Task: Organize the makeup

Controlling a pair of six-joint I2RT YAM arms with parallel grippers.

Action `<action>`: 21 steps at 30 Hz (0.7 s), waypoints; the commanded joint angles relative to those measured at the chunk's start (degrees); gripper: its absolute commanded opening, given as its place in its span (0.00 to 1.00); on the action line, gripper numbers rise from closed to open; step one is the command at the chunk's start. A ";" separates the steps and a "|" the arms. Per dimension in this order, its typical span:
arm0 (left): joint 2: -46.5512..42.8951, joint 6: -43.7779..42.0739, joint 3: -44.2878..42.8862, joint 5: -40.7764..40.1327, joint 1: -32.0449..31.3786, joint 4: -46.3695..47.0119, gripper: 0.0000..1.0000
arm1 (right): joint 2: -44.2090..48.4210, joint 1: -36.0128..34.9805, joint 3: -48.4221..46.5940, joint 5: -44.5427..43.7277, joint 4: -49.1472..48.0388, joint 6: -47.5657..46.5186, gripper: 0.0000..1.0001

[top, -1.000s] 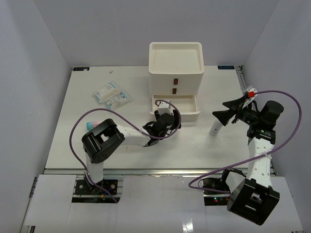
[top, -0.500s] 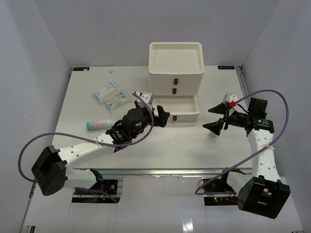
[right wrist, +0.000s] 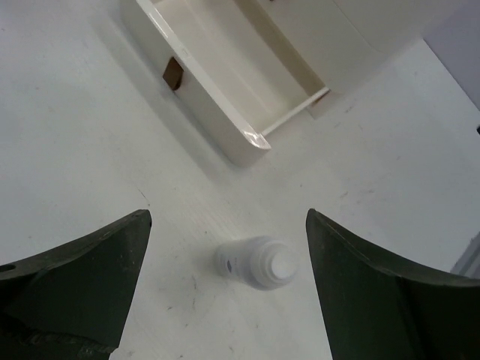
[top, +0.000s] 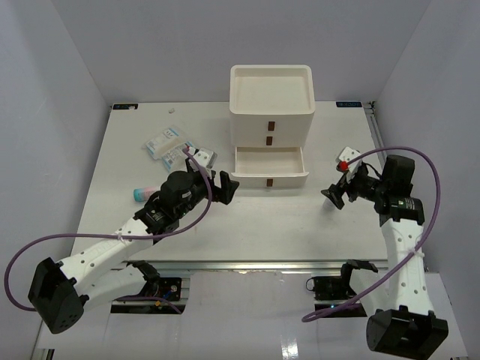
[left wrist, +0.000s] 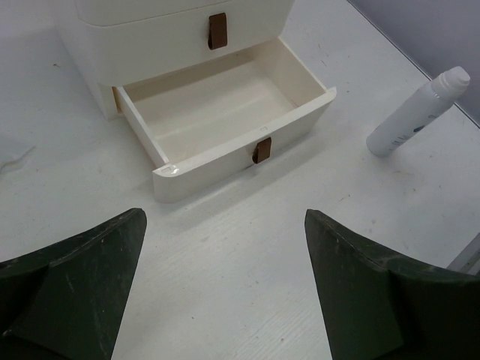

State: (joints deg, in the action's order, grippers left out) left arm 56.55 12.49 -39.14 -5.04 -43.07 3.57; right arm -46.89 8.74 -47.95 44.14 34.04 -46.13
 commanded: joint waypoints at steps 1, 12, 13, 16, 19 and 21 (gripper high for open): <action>-0.87 -3.13 -5.94 4.22 0.30 -4.86 0.98 | 5.11 6.23 5.25 -2.42 -5.12 5.58 0.90; -9.15 -15.68 -1.56 -0.71 0.30 -9.80 0.98 | 3.83 18.50 14.63 14.86 -8.32 1.48 0.90; -10.28 -15.47 -0.01 -0.63 0.29 -8.91 0.98 | 3.43 18.50 15.42 15.11 -8.72 1.07 0.90; -13.00 -15.60 0.55 1.12 0.35 -8.81 0.98 | 0.57 18.50 17.42 15.41 -11.51 2.58 0.90; -13.69 -15.57 0.67 0.58 0.35 -8.78 0.98 | -1.03 18.50 19.76 16.11 -16.48 4.31 0.90; -13.70 -15.48 0.73 1.60 0.35 -8.81 0.98 | -1.19 18.50 22.30 16.13 -21.91 5.99 0.90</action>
State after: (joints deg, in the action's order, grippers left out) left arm 44.09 -2.12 -38.57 -4.02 -42.92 -5.97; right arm -47.52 26.98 -28.75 57.27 21.98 -42.33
